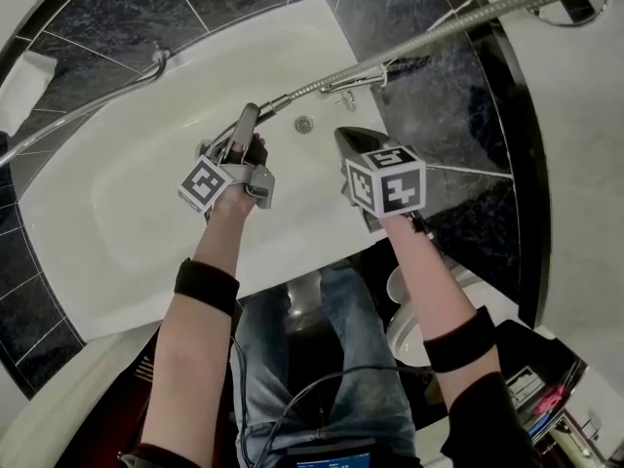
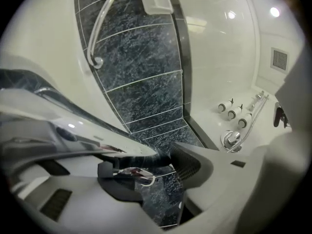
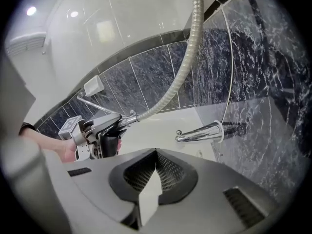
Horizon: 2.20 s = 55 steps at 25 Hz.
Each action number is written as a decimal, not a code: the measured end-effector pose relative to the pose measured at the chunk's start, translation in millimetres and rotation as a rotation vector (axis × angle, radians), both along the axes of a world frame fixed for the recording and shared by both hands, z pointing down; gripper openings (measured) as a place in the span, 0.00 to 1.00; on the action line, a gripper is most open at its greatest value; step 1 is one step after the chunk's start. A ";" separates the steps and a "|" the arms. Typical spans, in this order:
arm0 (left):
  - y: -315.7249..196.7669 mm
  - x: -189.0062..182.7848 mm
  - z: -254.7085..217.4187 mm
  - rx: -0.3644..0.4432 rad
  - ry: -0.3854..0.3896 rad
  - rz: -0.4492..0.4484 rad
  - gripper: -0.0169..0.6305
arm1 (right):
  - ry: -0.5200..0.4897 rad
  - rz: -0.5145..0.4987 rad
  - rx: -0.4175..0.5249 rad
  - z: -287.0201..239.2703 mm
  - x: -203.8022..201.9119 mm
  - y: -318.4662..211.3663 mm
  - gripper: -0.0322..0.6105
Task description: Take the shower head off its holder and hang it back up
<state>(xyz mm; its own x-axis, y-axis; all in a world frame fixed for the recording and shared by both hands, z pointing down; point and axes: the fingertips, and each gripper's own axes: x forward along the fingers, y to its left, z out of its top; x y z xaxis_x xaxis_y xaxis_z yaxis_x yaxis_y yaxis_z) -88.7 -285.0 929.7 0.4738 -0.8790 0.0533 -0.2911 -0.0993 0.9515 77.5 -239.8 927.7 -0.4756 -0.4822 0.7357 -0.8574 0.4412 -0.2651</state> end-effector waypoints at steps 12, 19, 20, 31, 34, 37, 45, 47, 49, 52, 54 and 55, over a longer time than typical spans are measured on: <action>10.5 0.3 36.9 -0.141 0.095 -0.002 0.43 | 0.002 0.008 -0.020 12.6 0.0 1.0 0.07; 20.6 4.1 50.1 -0.211 0.050 0.032 0.62 | -0.002 0.011 -0.025 12.5 -0.9 2.3 0.07; 22.0 3.6 51.9 -0.216 0.044 0.033 0.63 | -0.003 0.010 -0.025 12.8 -1.7 2.6 0.07; 31.2 17.0 61.4 -0.272 0.046 0.083 0.70 | -0.003 0.019 -0.029 14.8 1.6 5.9 0.07; 33.4 18.8 63.6 -0.292 0.026 0.095 0.76 | -0.005 0.020 -0.027 13.1 2.1 6.2 0.07; 35.7 21.9 65.8 -0.313 0.012 0.104 0.79 | -0.007 0.022 -0.027 12.5 3.2 6.8 0.07; 38.9 26.6 64.7 -0.357 0.011 0.108 0.80 | -0.005 0.025 -0.028 6.9 7.3 8.4 0.07; 41.7 25.9 64.8 -0.380 0.008 0.109 0.81 | -0.007 0.027 -0.029 3.9 8.4 8.8 0.07; 43.9 24.3 65.2 -0.397 0.000 0.110 0.82 | -0.010 0.028 -0.028 0.7 8.2 8.8 0.07; 44.9 22.9 65.9 -0.417 -0.002 0.104 0.85 | -0.011 0.026 -0.024 -2.5 7.5 7.7 0.07; 45.3 22.5 66.8 -0.429 0.007 0.094 0.85 | -0.013 0.026 -0.023 -3.2 7.4 8.0 0.07; 45.8 22.5 67.6 -0.437 0.011 0.091 0.85 | -0.014 0.026 -0.023 -3.4 7.2 8.5 0.07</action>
<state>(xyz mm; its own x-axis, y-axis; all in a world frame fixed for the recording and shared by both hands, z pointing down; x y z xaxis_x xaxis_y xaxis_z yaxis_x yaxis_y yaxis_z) -66.2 -239.3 997.3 0.5511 -0.7295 0.4051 -0.2894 0.2883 0.9128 84.8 -231.3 924.3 -0.4733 -0.4773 0.7404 -0.8646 0.4125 -0.2868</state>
